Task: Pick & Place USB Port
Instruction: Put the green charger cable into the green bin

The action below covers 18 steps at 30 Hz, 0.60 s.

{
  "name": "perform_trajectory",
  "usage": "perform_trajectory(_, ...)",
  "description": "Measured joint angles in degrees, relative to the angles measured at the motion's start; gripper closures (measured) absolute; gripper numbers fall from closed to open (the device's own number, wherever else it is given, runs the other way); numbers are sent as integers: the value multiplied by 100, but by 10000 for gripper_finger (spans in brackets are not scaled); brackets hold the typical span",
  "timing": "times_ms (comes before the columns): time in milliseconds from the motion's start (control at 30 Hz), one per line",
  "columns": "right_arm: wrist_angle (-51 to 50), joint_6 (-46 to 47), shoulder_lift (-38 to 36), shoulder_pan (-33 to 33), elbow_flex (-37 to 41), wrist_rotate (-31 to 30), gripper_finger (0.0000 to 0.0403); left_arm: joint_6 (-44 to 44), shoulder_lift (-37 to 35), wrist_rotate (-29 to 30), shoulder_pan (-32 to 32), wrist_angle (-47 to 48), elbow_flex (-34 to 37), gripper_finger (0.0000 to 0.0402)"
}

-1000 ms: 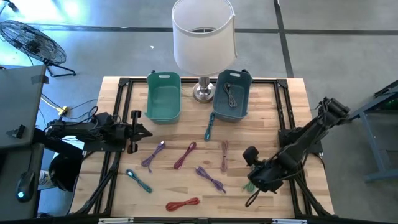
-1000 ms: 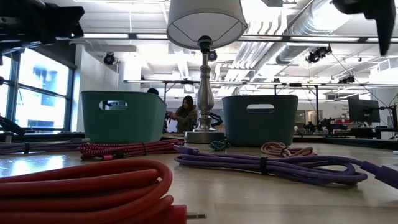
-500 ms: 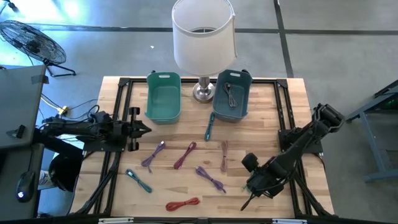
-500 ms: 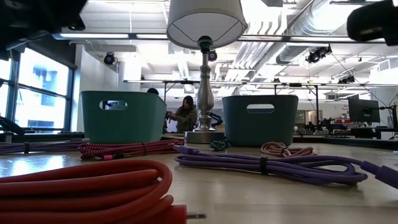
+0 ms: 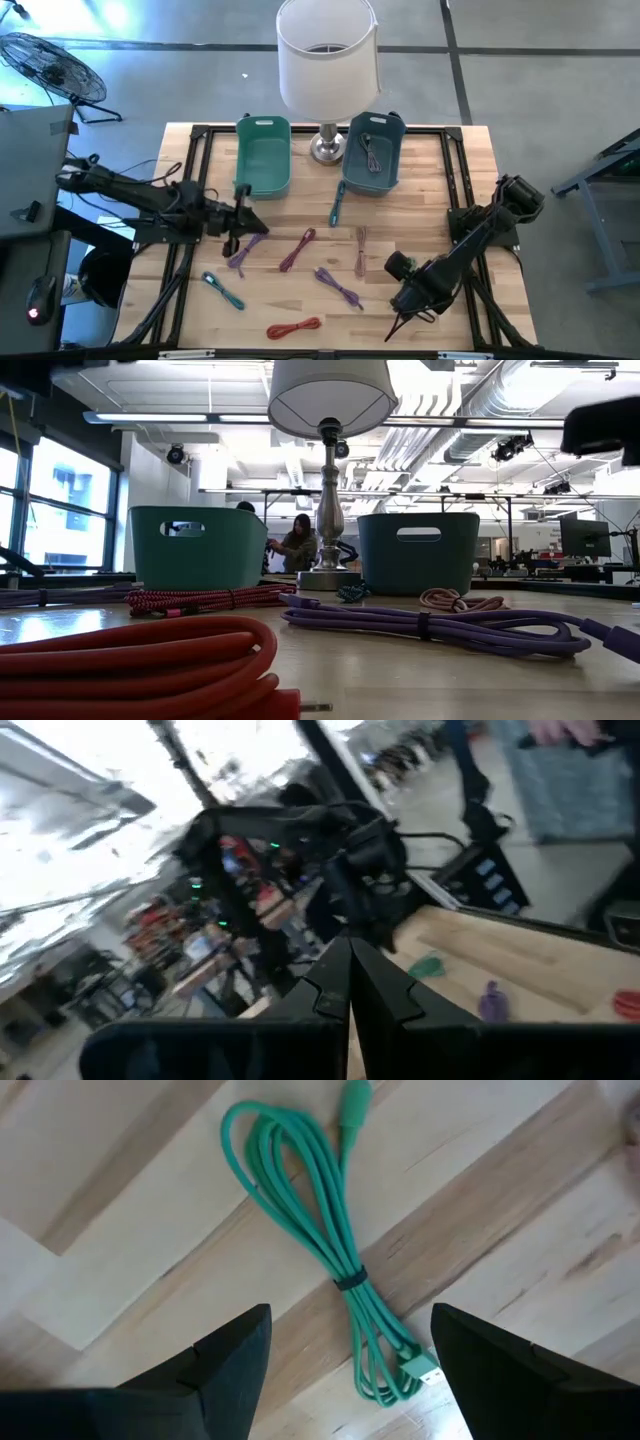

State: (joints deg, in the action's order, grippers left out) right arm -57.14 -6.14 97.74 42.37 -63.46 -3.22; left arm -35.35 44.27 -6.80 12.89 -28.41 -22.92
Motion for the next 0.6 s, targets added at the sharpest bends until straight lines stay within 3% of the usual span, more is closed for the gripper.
perform_trajectory(200,17,-209,396,0,0,20,135,-195,648,336,303,197,-474,396)
perform_trajectory(400,135,-12,889,-2,46,-186,153,-94,783,438,333,149,-560,396)
perform_trajectory(500,228,355,1043,7,145,-249,189,-23,783,518,338,155,-560,396)
perform_trajectory(600,208,822,1097,10,190,-203,266,85,783,483,338,154,-560,396)
